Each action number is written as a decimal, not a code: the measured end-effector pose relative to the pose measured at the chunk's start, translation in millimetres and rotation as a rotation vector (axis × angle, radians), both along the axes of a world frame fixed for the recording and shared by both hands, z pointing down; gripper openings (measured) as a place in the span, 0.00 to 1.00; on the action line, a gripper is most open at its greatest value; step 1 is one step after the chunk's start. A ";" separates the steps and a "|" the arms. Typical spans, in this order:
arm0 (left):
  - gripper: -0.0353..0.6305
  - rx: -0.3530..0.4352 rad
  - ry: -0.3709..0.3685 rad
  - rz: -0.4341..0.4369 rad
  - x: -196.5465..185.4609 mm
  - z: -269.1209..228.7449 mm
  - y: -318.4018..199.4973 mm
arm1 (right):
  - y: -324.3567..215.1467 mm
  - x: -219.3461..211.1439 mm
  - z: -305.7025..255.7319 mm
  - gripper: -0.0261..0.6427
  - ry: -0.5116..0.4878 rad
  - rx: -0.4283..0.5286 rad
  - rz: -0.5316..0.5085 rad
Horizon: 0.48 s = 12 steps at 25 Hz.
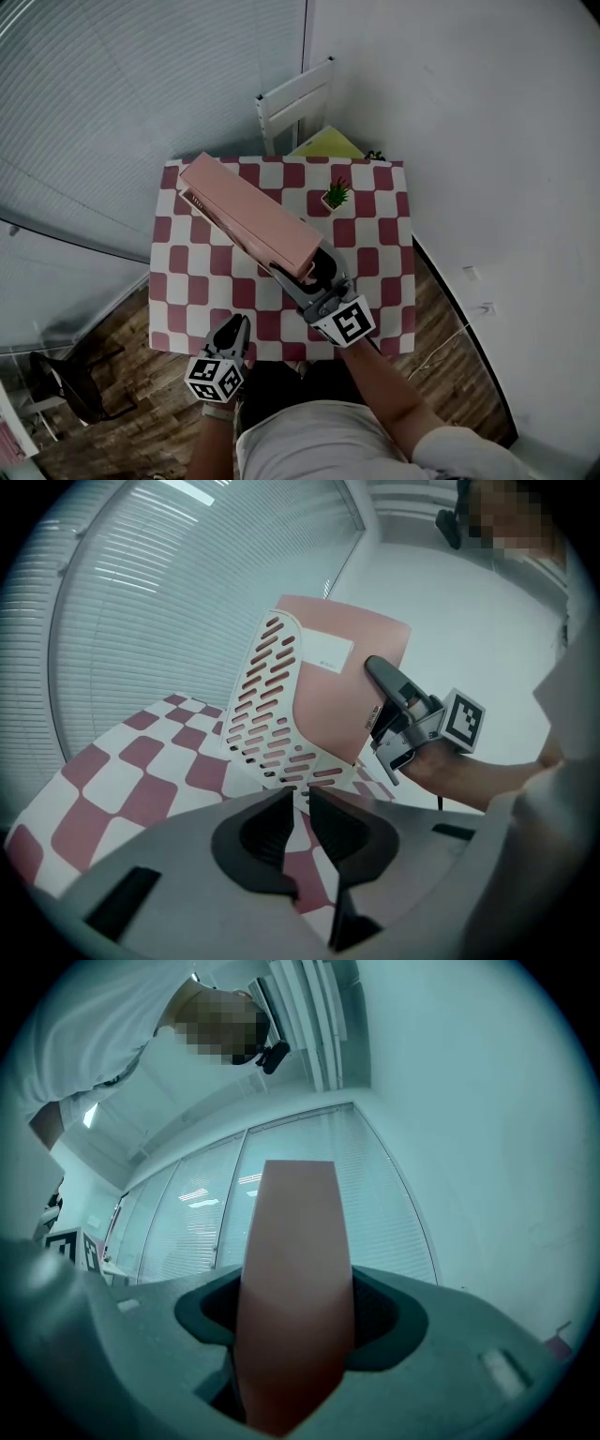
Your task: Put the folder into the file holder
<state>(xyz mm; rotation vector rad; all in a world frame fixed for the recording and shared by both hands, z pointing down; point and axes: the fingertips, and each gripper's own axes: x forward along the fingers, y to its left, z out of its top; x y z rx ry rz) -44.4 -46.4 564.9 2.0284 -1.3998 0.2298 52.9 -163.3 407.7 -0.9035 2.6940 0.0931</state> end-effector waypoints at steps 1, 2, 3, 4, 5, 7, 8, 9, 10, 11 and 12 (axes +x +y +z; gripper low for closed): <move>0.13 -0.002 0.000 0.001 0.6 0.7 -0.3 | -0.4 0.0 6.2 0.46 0.012 -0.013 -0.001; 0.13 -0.003 0.000 0.001 1.2 1.5 -0.6 | -0.8 0.1 12.3 0.46 0.023 -0.026 -0.001; 0.13 -0.005 0.000 0.001 1.8 2.3 -1.0 | -1.2 0.2 17.8 0.46 0.032 -0.035 -0.002; 0.13 -0.006 0.001 0.000 2.5 2.9 -1.4 | -1.4 0.4 22.5 0.46 0.038 -0.042 -0.002; 0.13 -0.007 0.001 -0.001 3.1 3.3 -1.5 | -1.3 0.6 26.3 0.46 0.044 -0.046 -0.003; 0.13 -0.010 0.001 0.001 4.7 4.4 -1.7 | -0.6 1.3 32.0 0.46 0.053 -0.052 -0.005; 0.13 -0.011 0.001 0.003 5.3 5.1 -2.0 | -0.4 1.1 33.4 0.46 0.054 -0.054 -0.007; 0.13 -0.013 0.000 0.005 5.7 6.1 -2.3 | -0.4 0.4 32.5 0.47 0.046 -0.053 -0.009; 0.13 -0.014 0.000 0.006 6.4 7.1 -2.8 | -0.6 -0.4 28.0 0.47 0.023 -0.049 -0.011; 0.13 -0.015 0.001 0.008 7.4 7.9 -3.3 | -1.0 -1.1 21.5 0.47 -0.006 -0.045 -0.013; 0.13 -0.015 0.001 0.011 8.8 8.5 -4.0 | -1.3 -1.4 16.6 0.47 -0.026 -0.043 -0.016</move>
